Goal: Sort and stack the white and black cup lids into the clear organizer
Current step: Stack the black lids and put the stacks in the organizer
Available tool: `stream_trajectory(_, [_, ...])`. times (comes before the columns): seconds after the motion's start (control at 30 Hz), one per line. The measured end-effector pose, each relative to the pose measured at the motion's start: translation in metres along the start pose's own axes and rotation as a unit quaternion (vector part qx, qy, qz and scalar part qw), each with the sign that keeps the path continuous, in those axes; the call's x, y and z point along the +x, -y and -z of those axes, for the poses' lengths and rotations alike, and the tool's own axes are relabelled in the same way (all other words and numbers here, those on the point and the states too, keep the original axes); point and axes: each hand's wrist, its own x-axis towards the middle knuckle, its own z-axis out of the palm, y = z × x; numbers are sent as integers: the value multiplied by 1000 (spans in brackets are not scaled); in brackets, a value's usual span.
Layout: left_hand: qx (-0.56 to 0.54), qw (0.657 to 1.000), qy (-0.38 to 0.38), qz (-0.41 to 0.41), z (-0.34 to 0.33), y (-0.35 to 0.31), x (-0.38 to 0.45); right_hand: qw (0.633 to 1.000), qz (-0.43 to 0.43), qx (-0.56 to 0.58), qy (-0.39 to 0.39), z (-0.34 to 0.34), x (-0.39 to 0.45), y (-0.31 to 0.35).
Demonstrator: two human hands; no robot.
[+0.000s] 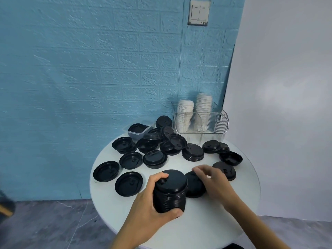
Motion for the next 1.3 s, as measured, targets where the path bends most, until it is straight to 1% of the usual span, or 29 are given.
stream_trajectory(0.07, [1,1000,-2,0,0,1,0,996,0,-89,-7,-3,0,-1])
stream_trajectory(0.17, [-4,1000,-5,7,1,3,0,966,45,-254,-16,-8,-1,2])
stream_trajectory(0.2, [-4,1000,-6,9,2,4,0,958,47,-282,-12,-10,-2,2])
stream_trajectory(0.33, [6,1000,-10,6,3,5,0,947,48,-316,-17,-12,-7,0])
stream_trajectory(0.4, [17,1000,-11,0,3,6,0,946,60,-319,-19,-13,-8,-1])
stream_trajectory(0.47, [27,1000,-13,-4,3,7,0,951,68,-299,-25,-6,-7,-2])
stream_trajectory(0.5, [30,999,-17,-5,4,8,-1,955,74,-285,-45,2,-5,-2])
stream_trajectory(0.57, [35,999,-30,-8,5,9,-2,950,85,-273,-123,25,2,-8])
stream_trajectory(0.6, [36,999,-37,-8,5,10,-2,945,78,-278,-153,38,6,-12])
stream_trajectory(0.63, [37,998,-43,-7,5,11,-2,941,59,-288,-166,48,10,-17])
stream_trajectory(0.67, [37,998,-48,-8,5,12,-3,940,33,-299,-160,55,13,-22])
stream_trajectory(0.73, [35,998,-55,-8,4,11,-3,941,-4,-317,-122,60,18,-33])
stream_trajectory(0.8, [33,997,-63,-6,3,10,-2,944,-3,-311,-110,56,18,-43])
stream_trajectory(0.93, [28,996,-79,1,2,8,-3,949,50,-282,-131,47,12,-47])
stream_trajectory(0.97, [30,996,-80,2,3,8,-3,954,70,-255,-142,47,9,-45])
stream_trajectory(1.03, [29,996,-81,1,3,7,-4,966,121,-167,-153,47,2,-33])
stream_trajectory(1.07, [30,996,-81,0,3,7,-4,971,150,-121,-139,46,-2,-25])
stream_trajectory(1.13, [33,996,-77,3,3,7,-4,975,202,-68,-70,36,-9,-7])
stream_trajectory(1.2, [37,996,-75,3,3,7,-5,972,223,-78,3,23,-15,4])
stream_trajectory(1.3, [41,996,-75,6,4,6,-6,963,211,-149,71,8,-16,3])
